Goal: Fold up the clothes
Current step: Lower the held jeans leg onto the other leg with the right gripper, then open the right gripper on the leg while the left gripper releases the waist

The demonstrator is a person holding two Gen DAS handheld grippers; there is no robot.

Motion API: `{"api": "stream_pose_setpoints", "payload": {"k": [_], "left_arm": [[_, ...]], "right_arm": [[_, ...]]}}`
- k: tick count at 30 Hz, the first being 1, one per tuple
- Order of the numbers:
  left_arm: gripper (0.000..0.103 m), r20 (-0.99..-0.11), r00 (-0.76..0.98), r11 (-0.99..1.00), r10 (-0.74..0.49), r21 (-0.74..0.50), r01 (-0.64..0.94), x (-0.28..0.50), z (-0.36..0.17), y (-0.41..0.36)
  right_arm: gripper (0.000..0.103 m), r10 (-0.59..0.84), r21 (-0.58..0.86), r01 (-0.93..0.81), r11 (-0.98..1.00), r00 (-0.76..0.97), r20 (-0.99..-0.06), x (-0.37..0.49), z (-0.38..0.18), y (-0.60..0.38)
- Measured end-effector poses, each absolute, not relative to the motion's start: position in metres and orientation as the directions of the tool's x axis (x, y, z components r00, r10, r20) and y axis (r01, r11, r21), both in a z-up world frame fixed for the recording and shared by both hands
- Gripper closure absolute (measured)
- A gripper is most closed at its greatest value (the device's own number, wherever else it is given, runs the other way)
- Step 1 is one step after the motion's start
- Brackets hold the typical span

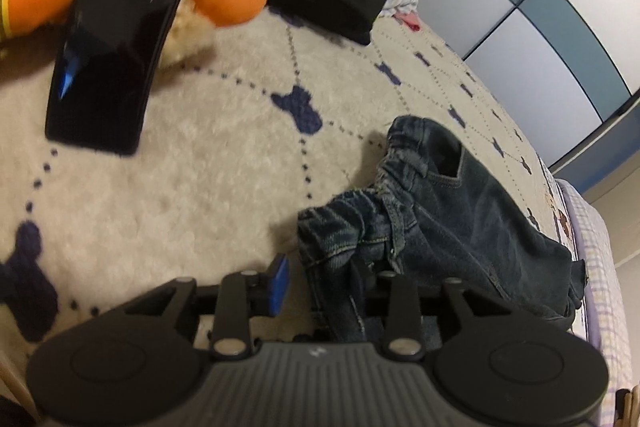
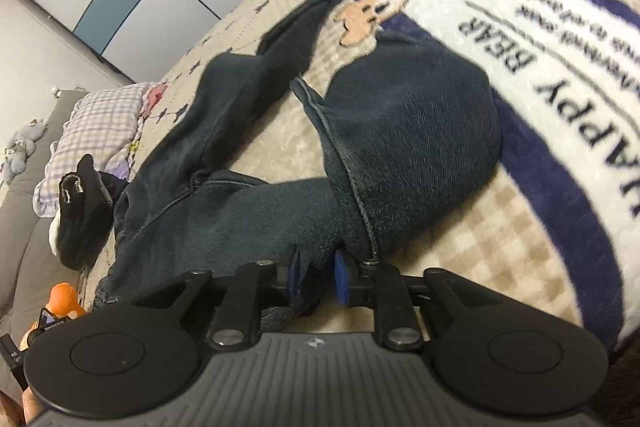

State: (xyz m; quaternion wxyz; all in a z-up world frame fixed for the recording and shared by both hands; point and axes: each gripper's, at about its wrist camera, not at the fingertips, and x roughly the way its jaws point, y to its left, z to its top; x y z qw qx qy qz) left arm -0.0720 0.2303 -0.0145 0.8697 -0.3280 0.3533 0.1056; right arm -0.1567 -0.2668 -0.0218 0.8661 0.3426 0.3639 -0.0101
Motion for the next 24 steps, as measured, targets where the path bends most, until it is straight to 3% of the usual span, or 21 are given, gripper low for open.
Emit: {"api": "stream_pose_setpoints", "payload": {"k": [7, 17, 24], "left_arm": [[0.056, -0.594, 0.804, 0.827, 0.018, -0.443, -0.346, -0.077, 0.012, 0.221], [0.042, -0.603, 0.792, 0.846, -0.100, -0.471, -0.251, -0.055, 0.010, 0.189], [0.039, -0.606, 0.773, 0.865, -0.187, -0.475, -0.163, -0.038, 0.005, 0.149]], "right_arm": [[0.063, 0.157, 0.509, 0.237, 0.828, 0.772, -0.615, -0.169, 0.009, -0.262], [0.061, 0.047, 0.396, 0.242, 0.886, 0.802, -0.595, -0.133, 0.038, -0.277], [0.059, 0.022, 0.321, 0.226, 0.920, 0.786, -0.618, -0.088, 0.035, -0.273]]}}
